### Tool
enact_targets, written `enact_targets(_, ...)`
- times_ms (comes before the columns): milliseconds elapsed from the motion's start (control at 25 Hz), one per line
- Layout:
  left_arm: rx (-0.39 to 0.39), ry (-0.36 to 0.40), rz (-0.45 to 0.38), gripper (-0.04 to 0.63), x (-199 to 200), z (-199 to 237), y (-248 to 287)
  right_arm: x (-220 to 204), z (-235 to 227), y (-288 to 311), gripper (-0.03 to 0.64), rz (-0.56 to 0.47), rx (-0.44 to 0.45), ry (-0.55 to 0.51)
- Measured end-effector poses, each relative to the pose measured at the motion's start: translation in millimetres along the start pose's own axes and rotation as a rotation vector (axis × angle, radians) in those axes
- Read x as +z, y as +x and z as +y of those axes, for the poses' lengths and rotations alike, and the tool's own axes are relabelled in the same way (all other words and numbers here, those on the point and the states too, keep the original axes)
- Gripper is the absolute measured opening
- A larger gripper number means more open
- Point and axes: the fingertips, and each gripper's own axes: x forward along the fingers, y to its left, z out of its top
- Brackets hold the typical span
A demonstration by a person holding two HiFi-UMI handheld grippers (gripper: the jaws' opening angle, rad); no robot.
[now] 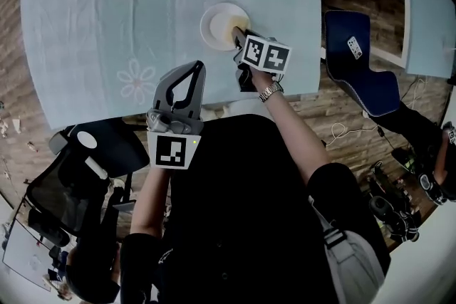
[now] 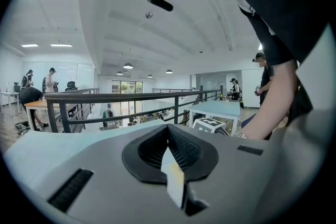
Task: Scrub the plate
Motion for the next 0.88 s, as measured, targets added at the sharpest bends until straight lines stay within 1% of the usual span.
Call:
enact_targets(280, 0.046, -0.027, -0.007, 0.012, -7.1, 16.2, -16.6, -8.9, 36.7, 22.1, 0.066, 0.041, 0.049, -0.032)
enact_targets(360, 0.061, -0.038, 0.003, 0.012, -11.3, 18.2, -23.3, -13.3, 48.3, 27.7, 0.066, 0.062, 0.075, -0.041)
enact_targets(480, 0.071, -0.028, 0.024, 0.012, -16.9, 20.0, -29.1, -16.6, 60.8, 36.6, 0.066, 0.084, 0.108, -0.045)
enact_targets(720, 0.119, -0.056, 0.015, 0.012, -19.7, 24.1, -31.0, -12.3, 65.0, 49.8, 0.066, 0.085, 0.140, -0.008)
enact_targets(880, 0.126, -0.068, 0.035, 0.012, -24.1, 21.3, -27.6, -14.6, 58.7, 50.2, 0.066, 0.101, 0.140, -0.009)
